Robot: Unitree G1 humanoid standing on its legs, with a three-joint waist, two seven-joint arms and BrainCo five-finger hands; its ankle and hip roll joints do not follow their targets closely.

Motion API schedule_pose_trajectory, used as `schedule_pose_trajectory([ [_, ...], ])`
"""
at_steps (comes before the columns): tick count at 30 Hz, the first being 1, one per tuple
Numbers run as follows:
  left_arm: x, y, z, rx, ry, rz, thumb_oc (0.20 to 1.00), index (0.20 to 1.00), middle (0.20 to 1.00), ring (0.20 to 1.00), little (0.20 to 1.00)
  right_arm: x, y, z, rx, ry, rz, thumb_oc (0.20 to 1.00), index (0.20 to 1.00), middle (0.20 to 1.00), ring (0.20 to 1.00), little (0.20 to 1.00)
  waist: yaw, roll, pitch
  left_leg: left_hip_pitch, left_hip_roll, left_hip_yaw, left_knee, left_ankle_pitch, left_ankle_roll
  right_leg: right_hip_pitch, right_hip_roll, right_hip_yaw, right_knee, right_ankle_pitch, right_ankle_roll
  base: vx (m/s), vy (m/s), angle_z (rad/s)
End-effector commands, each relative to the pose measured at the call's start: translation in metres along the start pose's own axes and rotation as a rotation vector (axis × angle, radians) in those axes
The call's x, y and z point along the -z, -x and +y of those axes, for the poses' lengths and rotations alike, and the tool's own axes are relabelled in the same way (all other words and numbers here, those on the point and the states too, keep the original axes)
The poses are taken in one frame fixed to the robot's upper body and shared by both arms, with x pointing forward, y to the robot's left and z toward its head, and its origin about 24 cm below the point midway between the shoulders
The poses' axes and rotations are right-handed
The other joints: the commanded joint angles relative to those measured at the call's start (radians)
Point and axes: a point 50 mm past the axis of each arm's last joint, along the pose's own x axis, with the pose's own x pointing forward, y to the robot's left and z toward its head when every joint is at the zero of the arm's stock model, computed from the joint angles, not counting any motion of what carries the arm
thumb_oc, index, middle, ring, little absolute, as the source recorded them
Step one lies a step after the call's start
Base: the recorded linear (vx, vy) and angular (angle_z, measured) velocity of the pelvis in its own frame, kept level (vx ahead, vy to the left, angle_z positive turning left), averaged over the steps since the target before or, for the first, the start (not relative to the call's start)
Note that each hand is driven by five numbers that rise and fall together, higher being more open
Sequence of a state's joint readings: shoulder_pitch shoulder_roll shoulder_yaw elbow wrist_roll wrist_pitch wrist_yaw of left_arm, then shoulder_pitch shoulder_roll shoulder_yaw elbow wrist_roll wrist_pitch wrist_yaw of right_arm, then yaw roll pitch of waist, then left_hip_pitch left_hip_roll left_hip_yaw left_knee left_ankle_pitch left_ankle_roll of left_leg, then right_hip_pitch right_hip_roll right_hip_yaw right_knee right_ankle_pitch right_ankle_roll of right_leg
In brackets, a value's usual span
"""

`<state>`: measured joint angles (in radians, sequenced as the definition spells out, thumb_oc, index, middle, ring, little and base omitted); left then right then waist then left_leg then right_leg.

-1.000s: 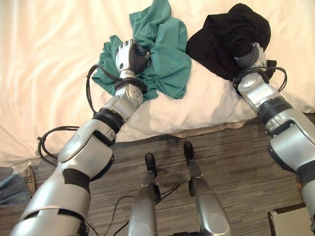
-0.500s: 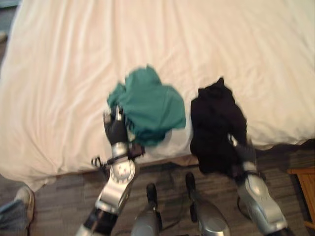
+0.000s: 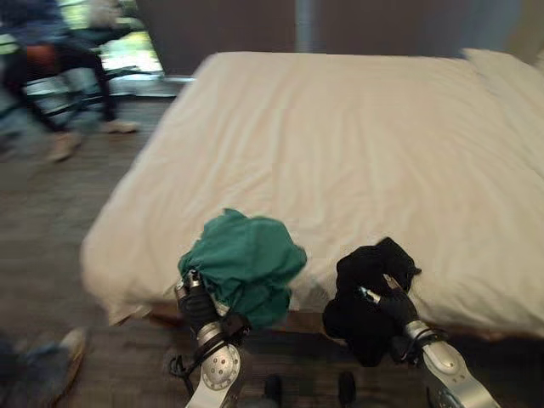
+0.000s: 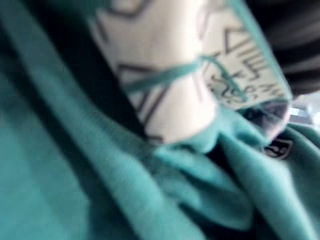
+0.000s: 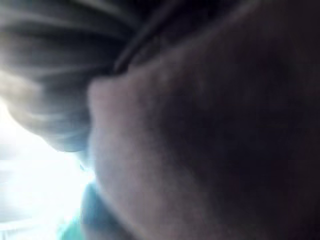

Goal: Tidy up the quilt and then pick up the clothes from the bed and put them into the laundry hamper.

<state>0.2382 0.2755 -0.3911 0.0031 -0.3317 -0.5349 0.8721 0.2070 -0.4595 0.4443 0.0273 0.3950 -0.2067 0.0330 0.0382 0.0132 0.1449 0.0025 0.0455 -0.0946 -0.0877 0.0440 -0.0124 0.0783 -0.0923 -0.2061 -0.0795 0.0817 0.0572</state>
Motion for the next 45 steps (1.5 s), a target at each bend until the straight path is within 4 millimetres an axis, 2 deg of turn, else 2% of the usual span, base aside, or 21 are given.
schedule_pose_trajectory([
  [1,-0.024,-0.018,0.006,0.054,-0.006,-0.185,0.2,0.2,0.2,0.2,0.2,-0.021,-0.005,0.011,-0.04,-0.021,-0.17,0.2,0.2,0.2,0.2,0.2,0.054,-0.045,0.008,-0.008,0.062,0.072,0.006,0.049,-0.06,0.048,-0.077,-0.126,0.064,-0.053,0.1,-0.17,0.199,2.07],
  [2,-0.025,-0.023,0.008,0.093,0.001,-0.184,0.2,0.2,0.2,0.2,0.2,-0.021,-0.001,0.01,0.005,-0.027,-0.18,0.2,0.2,0.2,0.2,0.2,0.061,-0.043,0.009,-0.027,0.091,0.18,0.024,0.08,-0.082,0.074,-0.106,-0.231,0.073,-0.049,0.116,-0.19,0.259,2.4],
  [3,-0.027,-0.026,0.007,0.123,0.007,-0.188,0.2,0.2,0.2,0.2,0.2,-0.021,-0.001,0.009,0.038,-0.03,-0.184,0.2,0.2,0.2,0.2,0.2,0.059,-0.046,0.008,-0.043,0.105,0.229,0.064,0.079,-0.089,0.086,-0.125,-0.279,0.08,-0.048,0.123,-0.16,0.333,3.07],
  [5,-0.029,-0.031,0.007,0.141,0.009,-0.197,0.2,0.2,0.2,0.2,0.2,-0.023,-0.007,0.008,0.045,-0.024,-0.195,0.2,0.2,0.2,0.2,0.2,0.075,-0.055,0.003,-0.055,0.124,0.278,0.159,0.026,-0.102,0.113,-0.167,-0.318,0.102,-0.054,0.142,-0.1,0.328,2.88],
  [7,-0.029,-0.032,0.005,0.157,0.011,-0.201,0.2,0.2,0.2,0.2,0.2,-0.025,-0.012,0.009,0.041,-0.022,-0.205,0.2,0.2,0.2,0.2,0.2,0.092,-0.058,0.004,-0.064,0.113,0.282,0.206,-0.005,-0.096,0.126,-0.196,-0.332,0.112,-0.042,0.144,-0.08,0.315,2.1],
  [9,-0.023,-0.034,0.002,0.194,-0.014,-0.176,0.2,0.2,0.2,0.2,0.2,-0.025,-0.021,0.009,0.106,-0.053,-0.211,0.2,0.2,0.2,0.2,0.2,0.13,-0.048,0.0,-0.064,0.06,0.24,0.162,-0.013,-0.061,0.163,-0.264,-0.358,0.174,-0.002,0.148,0.06,0.363,1.64],
  [10,-0.021,-0.038,0.001,0.197,-0.026,-0.159,0.2,0.2,0.2,0.2,0.2,-0.024,-0.024,0.009,0.126,-0.066,-0.208,0.2,0.2,0.2,0.2,0.2,0.135,-0.052,0.0,-0.069,0.03,0.209,0.158,-0.014,-0.044,0.176,-0.291,-0.362,0.202,0.037,0.161,0.17,0.369,2.81],
  [11,-0.02,-0.042,-0.001,0.237,-0.045,-0.161,0.2,0.2,0.2,0.2,0.2,-0.023,-0.031,0.013,0.172,-0.088,-0.208,0.2,0.2,0.2,0.2,0.2,0.146,-0.06,0.015,-0.057,-0.037,0.156,0.15,-0.027,-0.001,0.144,-0.366,-0.328,0.341,0.141,0.187,0.17,0.335,2.71],
  [13,-0.019,-0.044,0.0,0.255,-0.045,-0.153,0.2,0.2,0.2,0.2,0.2,-0.022,-0.034,0.017,0.194,-0.095,-0.212,0.2,0.2,0.2,0.2,0.2,0.137,-0.055,0.024,-0.05,-0.063,0.131,0.131,-0.009,0.026,0.091,-0.395,-0.275,0.439,0.195,0.181,0.11,0.201,1.89],
  [14,-0.014,-0.044,0.001,0.316,-0.047,-0.132,0.2,0.2,0.2,0.2,0.2,-0.021,-0.028,0.014,0.256,-0.117,-0.221,0.2,0.2,0.2,0.2,0.2,0.093,-0.047,0.029,-0.031,-0.084,0.047,0.096,-0.007,0.046,-0.017,-0.272,-0.103,0.459,0.134,0.157,0.11,0.041,1.47],
  [16,-0.012,-0.044,0.001,0.333,-0.049,-0.13,0.2,0.2,0.2,0.2,0.2,-0.019,-0.024,0.013,0.266,-0.115,-0.226,0.2,0.2,0.2,0.2,0.2,0.069,-0.045,0.024,-0.02,-0.089,0.007,0.071,-0.002,0.052,-0.067,-0.205,-0.028,0.443,0.103,0.141,0.14,-0.074,2.2],
  [17,-0.012,-0.046,-0.001,0.331,-0.041,-0.135,0.2,0.2,0.2,0.2,0.2,-0.018,-0.022,0.012,0.253,-0.098,-0.239,0.2,0.2,0.2,0.2,0.2,0.043,-0.046,0.02,-0.011,-0.088,-0.011,0.056,0.002,0.05,-0.108,-0.156,0.018,0.389,0.091,0.127,0.13,-0.134,2.27],
  [18,-0.011,-0.045,-0.004,0.335,-0.037,-0.139,0.2,0.2,0.2,0.2,0.2,-0.018,-0.021,0.01,0.254,-0.089,-0.247,0.2,0.2,0.2,0.2,0.2,0.023,-0.049,0.019,-0.003,-0.086,-0.023,0.046,-0.001,0.051,-0.13,-0.103,0.059,0.342,0.071,0.117,0.15,-0.15,2.04],
  [19,-0.011,-0.042,-0.01,0.347,-0.026,-0.141,0.2,0.2,0.2,0.2,0.2,-0.017,-0.018,0.002,0.268,-0.083,-0.251,0.2,0.2,0.2,0.2,0.2,-0.006,-0.059,0.016,0.014,-0.091,-0.045,0.026,-0.006,0.055,-0.137,-0.019,0.111,0.257,0.01,0.105,0.12,-0.118,1.11],
  [21,-0.01,-0.036,-0.014,0.357,-0.023,-0.146,0.2,0.2,0.2,0.2,0.2,-0.015,-0.013,-0.006,0.285,-0.077,-0.242,0.2,0.2,0.2,0.2,0.2,-0.021,-0.07,0.005,0.019,-0.105,-0.067,0.012,-0.009,0.057,-0.118,0.019,0.151,0.199,-0.015,0.095,0.08,-0.103,1.06],
  [26,-0.018,-0.03,-0.023,0.389,-0.01,-0.161,0.2,0.2,0.2,0.2,0.2,-0.017,-0.015,-0.014,0.305,-0.072,-0.245,0.2,0.2,0.2,0.2,0.2,-0.01,-0.075,-0.02,0.009,-0.098,-0.048,0.0,0.001,0.029,-0.057,0.051,0.142,0.065,-0.016,0.08,0.02,-0.081,0.43],
  [28,-0.015,-0.028,-0.025,0.385,-0.014,-0.144,0.2,0.2,0.2,0.2,0.2,-0.018,-0.015,-0.017,0.306,-0.068,-0.237,0.2,0.2,0.2,0.2,0.2,-0.017,-0.075,-0.029,0.006,-0.105,-0.054,0.0,0.0,0.025,-0.043,0.069,0.168,0.028,-0.01,0.073,0.05,-0.009,-0.22],
  [33,-0.014,-0.023,-0.019,0.306,-0.023,-0.143,0.2,0.2,0.2,0.2,0.2,-0.018,-0.017,-0.017,0.245,-0.058,-0.208,0.2,0.2,0.2,0.2,0.2,-0.01,-0.064,-0.038,-0.006,-0.099,-0.02,0.001,0.001,0.013,-0.024,0.078,0.155,-0.008,-0.017,0.059,0.02,0.012,-0.38],
  [34,0.072,0.028,-0.009,0.669,0.031,0.55,0.2,0.2,0.2,0.2,0.2,0.046,0.03,-0.047,0.385,-0.279,0.172,0.2,0.2,0.2,0.2,0.2,-0.065,-0.018,0.012,-0.076,-0.063,0.02,0.058,0.02,-0.002,-0.021,0.046,0.092,-0.005,-0.039,0.048,0.04,0.033,-0.32],
  [41,0.073,0.031,-0.008,0.663,0.035,0.559,0.2,0.2,0.2,0.2,0.2,0.049,0.031,-0.045,0.386,-0.281,0.196,0.2,0.2,0.2,0.2,0.2,-0.06,-0.017,0.009,-0.078,-0.071,0.019,0.097,-0.008,0.004,-0.016,0.031,0.096,0.014,-0.049,0.049,0.1,0.049,0.02],
  [45,0.073,0.03,-0.004,0.673,0.023,0.575,0.2,0.2,0.2,0.2,0.2,0.049,0.025,-0.04,0.406,-0.284,0.185,0.2,0.2,0.2,0.2,0.2,-0.046,-0.017,0.015,-0.094,-0.07,0.038,0.155,-0.04,0.023,-0.03,-0.017,0.087,0.11,-0.083,0.065,0.13,0.081,-0.08],
])
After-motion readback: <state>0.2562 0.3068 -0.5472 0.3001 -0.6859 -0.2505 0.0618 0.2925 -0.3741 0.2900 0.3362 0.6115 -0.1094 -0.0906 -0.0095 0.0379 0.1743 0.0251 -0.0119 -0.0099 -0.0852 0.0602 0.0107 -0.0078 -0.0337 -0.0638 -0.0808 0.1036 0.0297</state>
